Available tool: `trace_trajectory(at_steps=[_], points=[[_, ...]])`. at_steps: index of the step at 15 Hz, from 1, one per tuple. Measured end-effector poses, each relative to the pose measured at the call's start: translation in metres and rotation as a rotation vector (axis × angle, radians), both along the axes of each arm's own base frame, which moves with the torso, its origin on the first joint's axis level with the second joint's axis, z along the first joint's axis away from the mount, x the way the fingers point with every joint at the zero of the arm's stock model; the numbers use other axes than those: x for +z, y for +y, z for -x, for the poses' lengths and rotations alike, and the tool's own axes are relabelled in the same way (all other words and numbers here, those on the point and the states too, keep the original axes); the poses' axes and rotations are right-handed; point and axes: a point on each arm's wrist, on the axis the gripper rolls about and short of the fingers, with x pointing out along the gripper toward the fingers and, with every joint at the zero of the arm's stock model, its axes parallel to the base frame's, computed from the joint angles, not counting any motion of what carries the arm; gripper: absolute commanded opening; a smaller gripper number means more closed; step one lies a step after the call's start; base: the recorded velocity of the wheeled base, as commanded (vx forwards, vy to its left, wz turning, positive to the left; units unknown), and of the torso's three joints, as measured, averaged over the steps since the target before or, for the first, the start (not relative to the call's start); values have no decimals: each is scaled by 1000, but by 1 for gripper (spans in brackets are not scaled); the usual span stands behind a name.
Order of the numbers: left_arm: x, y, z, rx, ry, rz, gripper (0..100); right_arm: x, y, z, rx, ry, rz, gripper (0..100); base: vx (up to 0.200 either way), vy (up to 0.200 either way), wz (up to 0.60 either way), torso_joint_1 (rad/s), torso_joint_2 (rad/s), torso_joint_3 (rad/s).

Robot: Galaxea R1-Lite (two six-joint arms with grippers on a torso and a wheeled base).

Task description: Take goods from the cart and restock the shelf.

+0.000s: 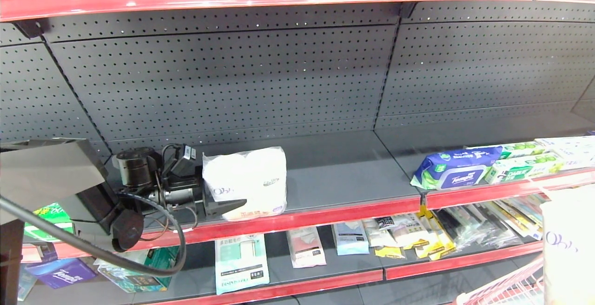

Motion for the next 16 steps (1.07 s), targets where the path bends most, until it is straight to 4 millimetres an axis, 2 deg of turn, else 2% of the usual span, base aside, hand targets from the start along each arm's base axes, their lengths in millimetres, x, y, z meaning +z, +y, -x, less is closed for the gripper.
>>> trace_trajectory(at_steps=[2, 6, 8, 12, 16], points=[[10, 1, 1, 7, 7, 20, 100, 0, 0, 0, 0, 0, 0, 0, 0, 0, 0, 0, 0, 0], [44, 8, 1, 48, -92, 93, 100, 0, 0, -1, 1, 5, 0, 0, 0, 0, 0, 0, 0, 0], [56, 13, 3, 75, -85, 113, 100, 0, 0, -1, 2, 8, 0, 0, 0, 0, 0, 0, 0, 0], [95, 22, 13, 132, -54, 188, 100, -1, 0, -3, 3, 18, 0, 0, 0, 0, 0, 0, 0, 0], [123, 27, 19, 308, -101, 265, 100, -1, 0, -4, 5, 27, -1, 0, 0, 0, 0, 0, 0, 0]])
